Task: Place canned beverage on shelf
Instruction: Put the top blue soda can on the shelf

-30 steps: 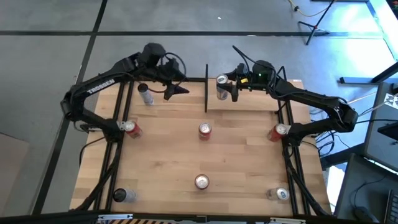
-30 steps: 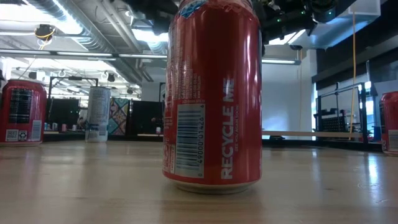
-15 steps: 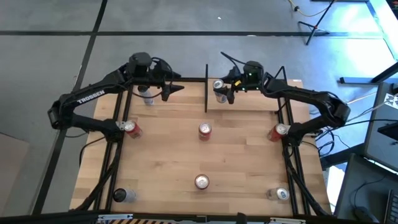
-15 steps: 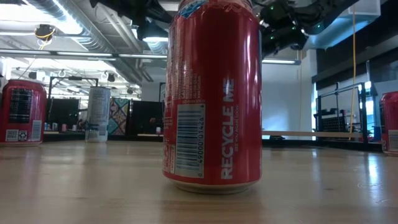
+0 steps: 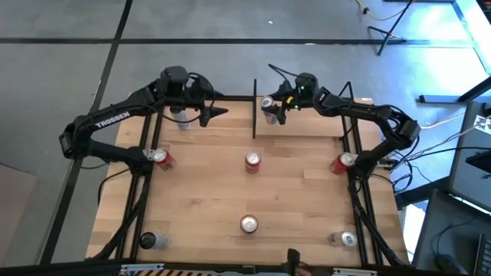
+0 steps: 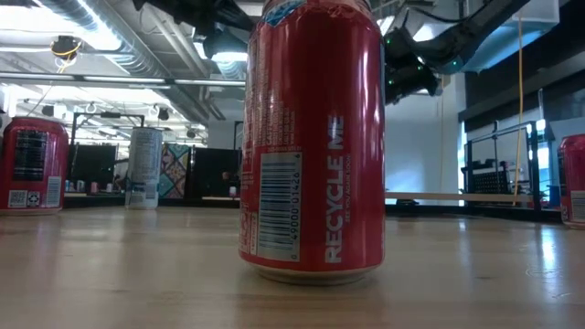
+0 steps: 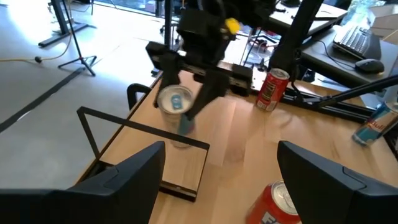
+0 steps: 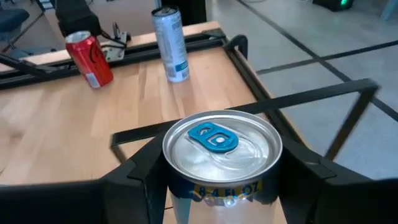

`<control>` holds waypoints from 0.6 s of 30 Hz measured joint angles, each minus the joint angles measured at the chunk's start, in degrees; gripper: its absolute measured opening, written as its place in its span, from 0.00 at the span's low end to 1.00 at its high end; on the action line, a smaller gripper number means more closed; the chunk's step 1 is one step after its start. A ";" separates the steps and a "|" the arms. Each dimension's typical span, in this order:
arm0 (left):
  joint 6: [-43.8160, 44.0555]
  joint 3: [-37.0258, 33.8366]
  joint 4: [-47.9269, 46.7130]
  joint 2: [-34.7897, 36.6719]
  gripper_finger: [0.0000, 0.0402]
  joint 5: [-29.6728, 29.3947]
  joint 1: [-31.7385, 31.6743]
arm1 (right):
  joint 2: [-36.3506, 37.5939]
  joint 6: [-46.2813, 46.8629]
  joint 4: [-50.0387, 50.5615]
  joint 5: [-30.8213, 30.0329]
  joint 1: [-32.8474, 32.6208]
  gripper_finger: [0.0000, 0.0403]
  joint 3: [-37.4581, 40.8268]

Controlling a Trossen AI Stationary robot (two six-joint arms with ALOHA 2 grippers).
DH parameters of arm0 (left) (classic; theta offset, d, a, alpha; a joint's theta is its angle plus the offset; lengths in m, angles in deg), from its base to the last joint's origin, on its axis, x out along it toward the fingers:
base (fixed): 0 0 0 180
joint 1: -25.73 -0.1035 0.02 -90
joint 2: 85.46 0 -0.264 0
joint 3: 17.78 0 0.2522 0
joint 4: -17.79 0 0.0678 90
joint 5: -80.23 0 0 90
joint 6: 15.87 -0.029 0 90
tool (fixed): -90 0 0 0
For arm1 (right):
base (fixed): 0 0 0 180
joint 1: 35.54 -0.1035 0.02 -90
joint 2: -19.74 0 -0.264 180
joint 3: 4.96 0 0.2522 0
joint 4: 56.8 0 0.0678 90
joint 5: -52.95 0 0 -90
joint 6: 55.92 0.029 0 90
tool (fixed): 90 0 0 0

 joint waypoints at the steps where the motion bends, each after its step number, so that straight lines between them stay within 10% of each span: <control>1: 0.00 0.00 0.00 0.00 0.74 0.04 0.00 | -0.24 0.00 -0.54 0.77 0.85 0.52 -0.02; 18: 0.15 0.00 -0.04 -0.02 0.74 -0.60 -0.02 | -6.60 1.86 -15.73 6.07 3.42 0.52 3.09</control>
